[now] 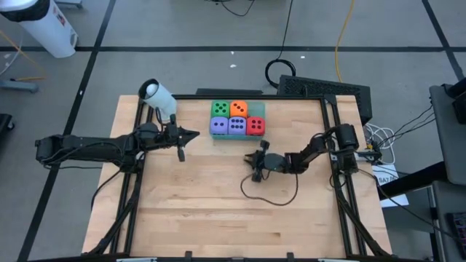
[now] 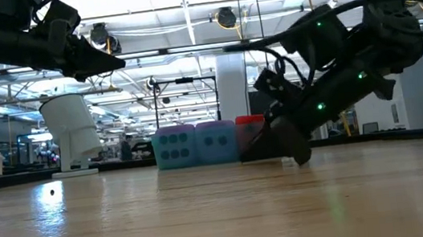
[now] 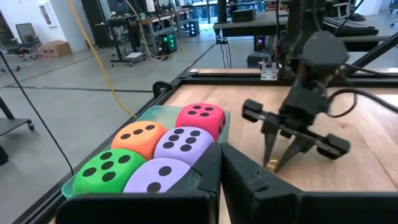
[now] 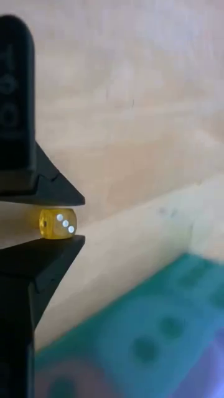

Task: Pick & Place Dice
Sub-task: Put the small yellow dice into the green container

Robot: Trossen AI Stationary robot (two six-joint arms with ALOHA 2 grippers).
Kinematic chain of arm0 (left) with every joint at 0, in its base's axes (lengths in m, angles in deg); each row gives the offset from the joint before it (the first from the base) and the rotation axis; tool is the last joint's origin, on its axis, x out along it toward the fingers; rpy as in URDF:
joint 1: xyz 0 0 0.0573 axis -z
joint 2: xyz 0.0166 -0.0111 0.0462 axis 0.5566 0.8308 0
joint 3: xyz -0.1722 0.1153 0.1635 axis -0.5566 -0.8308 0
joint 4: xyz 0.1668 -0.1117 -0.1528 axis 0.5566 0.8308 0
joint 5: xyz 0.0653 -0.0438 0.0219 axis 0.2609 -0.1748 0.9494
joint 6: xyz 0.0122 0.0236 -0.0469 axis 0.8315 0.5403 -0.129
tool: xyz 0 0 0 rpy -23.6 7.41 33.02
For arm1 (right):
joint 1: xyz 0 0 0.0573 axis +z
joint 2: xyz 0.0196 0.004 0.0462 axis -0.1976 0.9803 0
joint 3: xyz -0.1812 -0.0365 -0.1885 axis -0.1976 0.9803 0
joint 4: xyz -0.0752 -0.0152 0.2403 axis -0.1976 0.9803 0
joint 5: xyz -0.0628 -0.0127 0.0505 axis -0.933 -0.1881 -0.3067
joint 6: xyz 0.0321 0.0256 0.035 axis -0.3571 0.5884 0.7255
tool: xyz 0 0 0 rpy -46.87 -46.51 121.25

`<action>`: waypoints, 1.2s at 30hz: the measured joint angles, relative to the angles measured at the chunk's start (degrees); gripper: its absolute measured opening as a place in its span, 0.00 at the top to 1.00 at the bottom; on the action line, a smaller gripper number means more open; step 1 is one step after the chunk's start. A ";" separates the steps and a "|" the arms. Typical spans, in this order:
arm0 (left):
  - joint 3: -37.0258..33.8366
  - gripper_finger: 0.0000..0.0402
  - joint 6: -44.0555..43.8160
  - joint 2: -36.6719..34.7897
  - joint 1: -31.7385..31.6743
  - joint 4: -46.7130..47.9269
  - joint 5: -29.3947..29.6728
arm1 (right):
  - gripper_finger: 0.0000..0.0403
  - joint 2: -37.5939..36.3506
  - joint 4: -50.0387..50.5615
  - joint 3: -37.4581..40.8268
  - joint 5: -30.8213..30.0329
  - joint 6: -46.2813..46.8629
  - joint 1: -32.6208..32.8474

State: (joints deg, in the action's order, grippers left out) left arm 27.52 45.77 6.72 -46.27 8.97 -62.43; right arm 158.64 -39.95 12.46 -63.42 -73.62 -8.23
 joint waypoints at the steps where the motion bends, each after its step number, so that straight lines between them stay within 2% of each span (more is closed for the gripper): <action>1: 0.00 0.96 0.00 0.00 0.00 0.00 0.00 | 0.82 -0.21 -0.23 0.00 -0.28 -2.13 0.62; 8: 0.00 0.96 0.26 0.00 0.00 -0.02 0.02 | 0.88 -0.86 -1.81 -0.02 -1.58 -10.84 4.02; 15: 0.00 0.96 0.30 0.00 0.00 1.33 0.01 | 0.82 -1.93 -3.94 0.07 -2.19 -10.65 4.49; 18: 0.00 0.96 0.33 0.00 0.00 1.30 0.01 | 0.84 -5.76 -3.31 0.04 -2.46 -10.58 4.46; 22: 0.00 0.96 0.34 -0.01 0.00 1.26 0.03 | 0.88 -15.49 0.20 0.00 -2.77 -10.24 2.39; 25: 0.00 0.96 0.35 -0.02 0.00 1.22 0.28 | 0.88 -23.71 4.01 -0.46 -5.47 -10.10 -2.16; 29: 0.00 0.96 0.35 0.00 0.00 1.22 0.31 | 0.87 -31.01 16.78 -4.44 -3.82 -6.46 -12.57; 33: 0.00 0.96 0.85 -0.02 0.00 1.18 0.39 | 0.87 -30.23 28.08 -9.62 8.06 -2.20 -24.17; 36: 0.00 0.96 0.92 -0.02 0.00 1.20 0.90 | 0.86 -26.32 30.17 -11.42 17.10 -0.81 -30.66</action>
State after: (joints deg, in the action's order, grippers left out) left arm 27.52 46.69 6.70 -46.27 10.17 -61.53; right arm 132.32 -9.78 1.04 -46.32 -74.43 -38.89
